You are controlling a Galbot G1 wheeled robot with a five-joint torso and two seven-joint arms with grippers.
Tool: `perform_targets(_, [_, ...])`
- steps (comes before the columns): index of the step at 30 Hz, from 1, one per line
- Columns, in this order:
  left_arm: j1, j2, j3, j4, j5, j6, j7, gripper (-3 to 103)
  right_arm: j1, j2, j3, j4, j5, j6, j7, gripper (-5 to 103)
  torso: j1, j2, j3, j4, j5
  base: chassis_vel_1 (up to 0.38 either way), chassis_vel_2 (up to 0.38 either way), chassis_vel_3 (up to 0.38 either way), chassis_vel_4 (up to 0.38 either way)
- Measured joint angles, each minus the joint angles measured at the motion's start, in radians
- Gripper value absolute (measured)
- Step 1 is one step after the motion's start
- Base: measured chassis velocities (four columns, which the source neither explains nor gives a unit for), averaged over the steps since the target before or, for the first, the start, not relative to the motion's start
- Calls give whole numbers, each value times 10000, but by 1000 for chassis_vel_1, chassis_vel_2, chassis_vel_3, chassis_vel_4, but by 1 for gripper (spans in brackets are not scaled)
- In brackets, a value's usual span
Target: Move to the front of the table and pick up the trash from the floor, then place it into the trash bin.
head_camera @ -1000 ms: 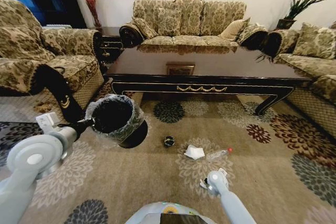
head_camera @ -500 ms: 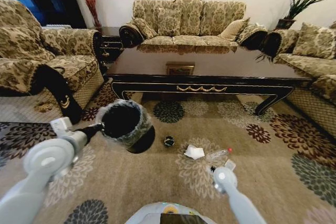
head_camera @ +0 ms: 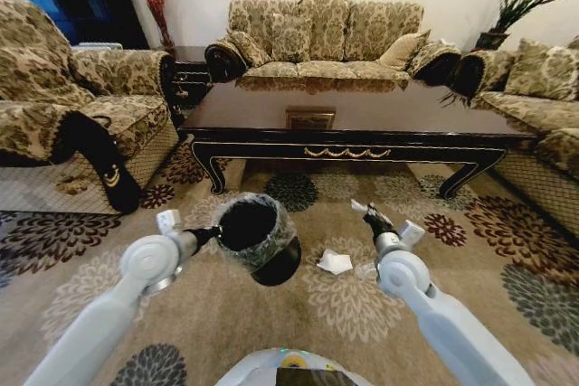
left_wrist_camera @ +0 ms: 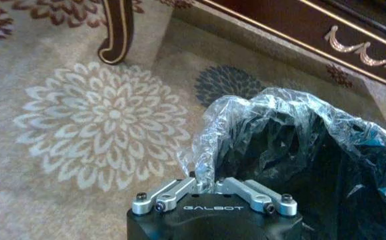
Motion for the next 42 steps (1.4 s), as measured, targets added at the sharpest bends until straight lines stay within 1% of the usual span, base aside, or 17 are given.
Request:
perform_targets(1, [0, 0, 0, 0, 0, 0, 0, 4, 0, 0, 0, 0, 0, 0, 0, 0, 0, 0, 0, 0, 0, 0, 0, 0, 0])
perform_targets(3, [-692, -3, 720, 460, 36, -37, 45, 4, 526, -35, -618, -562, -615, 1289, -1346, 0, 0, 0, 0, -4, 0, 0, 0, 0, 0])
perform_targets(4, [-857, -26, 889, 569, 43, -46, 61, 4, 655, -48, -810, -703, -810, 1622, -1688, 0, 0, 0, 0, -4, 1, 0, 0, 0, 0])
perform_targets(5, [-857, -26, 889, 569, 43, -46, 61, 4, 655, -48, -810, -703, -810, 1622, -1688, 0, 0, 0, 0, -4, 1, 0, 0, 0, 0])
perform_targets(7, [-1168, -101, 1214, 839, 79, -52, 123, 4, 927, -123, -1412, -1061, -1532, 2504, -2544, 0, 0, 0, 0, 0, 1, 0, 0, 0, 0])
perform_targets(9, [-1344, -189, 1393, 1024, 146, -52, 196, 4, 1069, -208, -1823, -1254, -2028, 3006, -3093, 0, 0, 0, 0, 1, -1, 0, 0, 0, 0])
perform_targets(10, [-1344, -189, 1393, 1024, 146, -52, 196, 4, 1069, -208, -1823, -1254, -2028, 3006, -3093, 0, 0, 0, 0, 1, -1, 0, 0, 0, 0])
perform_targets(13, [-1583, -378, 1633, 1370, 323, -78, 384, 4, 1278, -295, -2300, -1413, -2404, 3514, -3860, 0, 0, 0, -1, -2, -1, 0, 0, 0, 0])
perform_targets(15, [-1617, -406, 1673, 1434, 359, -84, 421, 4, 1318, -301, -2365, -1443, -2463, 3586, -4001, 0, 0, 0, -1, -2, 0, 0, 0, 0, 0])
perform_targets(17, [-1770, -511, 1870, 1686, 495, -100, 501, 4, 1542, -311, -2718, -1591, -2887, 3892, -4465, 0, 0, 0, -1, -1, 0, 0, 0, 0, 0])
perform_targets(21, [-1968, -657, 2137, 1946, 619, -102, 535, 4, 1855, -277, -3232, -1854, -3353, 4274, -5048, 0, 0, 0, -1, 0, -2, 0, 0, 0, 0])
perform_targets(27, [-2278, -802, 2437, 2248, 753, -107, 589, 4, 2417, -1, -4128, -2767, -4538, 5001, -5493, 0, 0, -1, -1, -1, -1, 0, 0, 0, 0])
perform_targets(32, [-2524, -819, 2567, 2419, 761, -132, 633, 4, 2679, 201, -4570, -3206, -4996, 5245, -5496, 0, 0, 0, -2, 0, -1, 0, 0, 0, 0])
perform_targets(38, [-2734, -827, 2698, 2511, 732, -145, 646, 4, 2731, 258, -4629, -3517, -5251, 5407, -5557, 0, 0, 0, -1, -2, -1, 0, 0, 0, 0])
perform_targets(40, [-2793, -853, 2743, 2548, 729, -145, 649, 4, 2682, 248, -4637, -3517, -5289, 5407, -5556, 9, -1, 0, -2, -1, -1, 0, 0, 0, 0])
perform_targets(41, [-2793, -853, 2743, 2548, 729, -145, 649, 4, 2682, 248, -4637, -3517, -5289, 5407, -5556, 9, -1, 0, -2, -1, -1, 0, 0, 0, 0])
perform_targets(42, [-2807, -882, 2750, 2556, 731, -145, 649, 4, 2626, 243, -4635, -3526, -5327, 5407, -5552, 15, -1, 0, -2, 0, -1, 0, 0, 0, 0])
